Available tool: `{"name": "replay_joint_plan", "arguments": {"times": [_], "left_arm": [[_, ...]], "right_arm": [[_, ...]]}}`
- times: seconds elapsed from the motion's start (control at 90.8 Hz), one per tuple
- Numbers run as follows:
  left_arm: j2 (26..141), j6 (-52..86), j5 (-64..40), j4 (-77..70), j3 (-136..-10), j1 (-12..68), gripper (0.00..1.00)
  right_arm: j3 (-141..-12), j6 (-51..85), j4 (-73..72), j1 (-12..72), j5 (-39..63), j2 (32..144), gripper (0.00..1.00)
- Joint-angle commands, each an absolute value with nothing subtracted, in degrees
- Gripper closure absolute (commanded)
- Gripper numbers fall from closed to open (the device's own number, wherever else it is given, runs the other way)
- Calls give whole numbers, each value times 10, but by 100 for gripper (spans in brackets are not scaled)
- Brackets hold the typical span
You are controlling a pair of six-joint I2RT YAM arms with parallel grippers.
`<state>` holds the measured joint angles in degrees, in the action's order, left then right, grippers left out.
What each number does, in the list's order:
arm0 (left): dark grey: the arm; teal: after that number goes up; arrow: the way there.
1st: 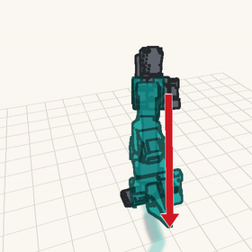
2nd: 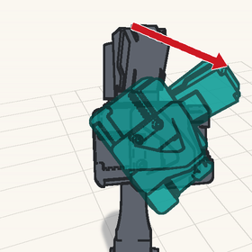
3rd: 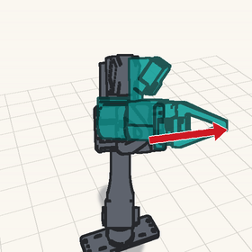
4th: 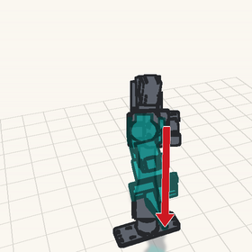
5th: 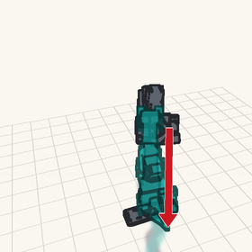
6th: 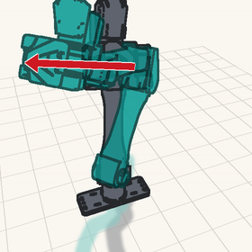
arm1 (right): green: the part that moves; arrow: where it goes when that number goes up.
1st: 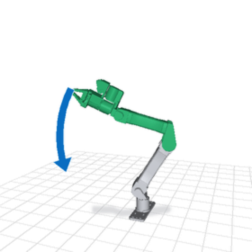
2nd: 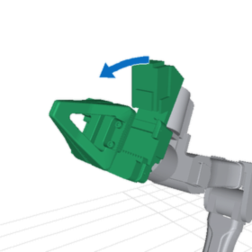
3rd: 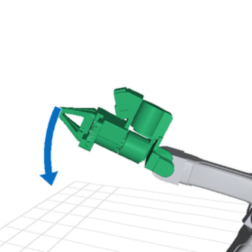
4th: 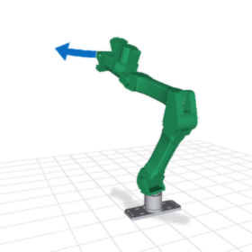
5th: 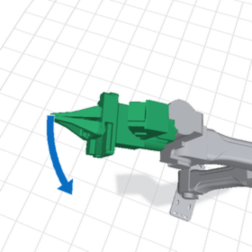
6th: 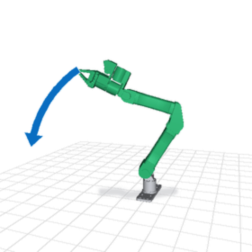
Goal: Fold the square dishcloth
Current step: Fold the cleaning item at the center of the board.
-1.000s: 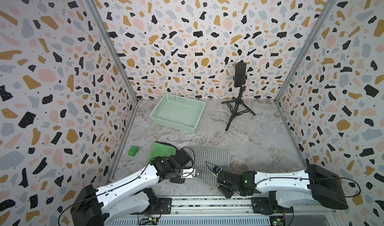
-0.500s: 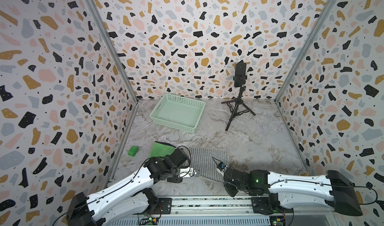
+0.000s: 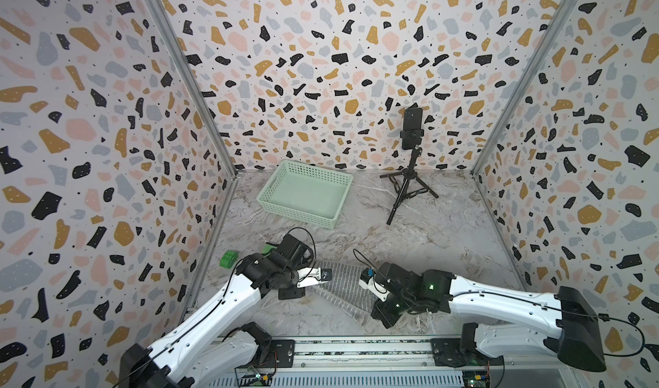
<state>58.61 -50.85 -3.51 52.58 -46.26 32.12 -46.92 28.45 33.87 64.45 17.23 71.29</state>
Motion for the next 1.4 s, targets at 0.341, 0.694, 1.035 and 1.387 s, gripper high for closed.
{"name": "replay_joint_plan", "arguments": {"times": [0.341,0.694,1.035,1.387], "left_arm": [[699,-538,-90,417,-508,253,100],[639,-598,-145,466,-474,239,100],[767,-561,-142,416,-538,240,100],[834,-534,-95,366,-554,286,97]], "right_arm": [[-550,230,386,560,306,771,100],[-538,231,376,641,365,744,100],[-533,205,364,550,370,819,100],[-435,268,291,541,358,777,100]]}}
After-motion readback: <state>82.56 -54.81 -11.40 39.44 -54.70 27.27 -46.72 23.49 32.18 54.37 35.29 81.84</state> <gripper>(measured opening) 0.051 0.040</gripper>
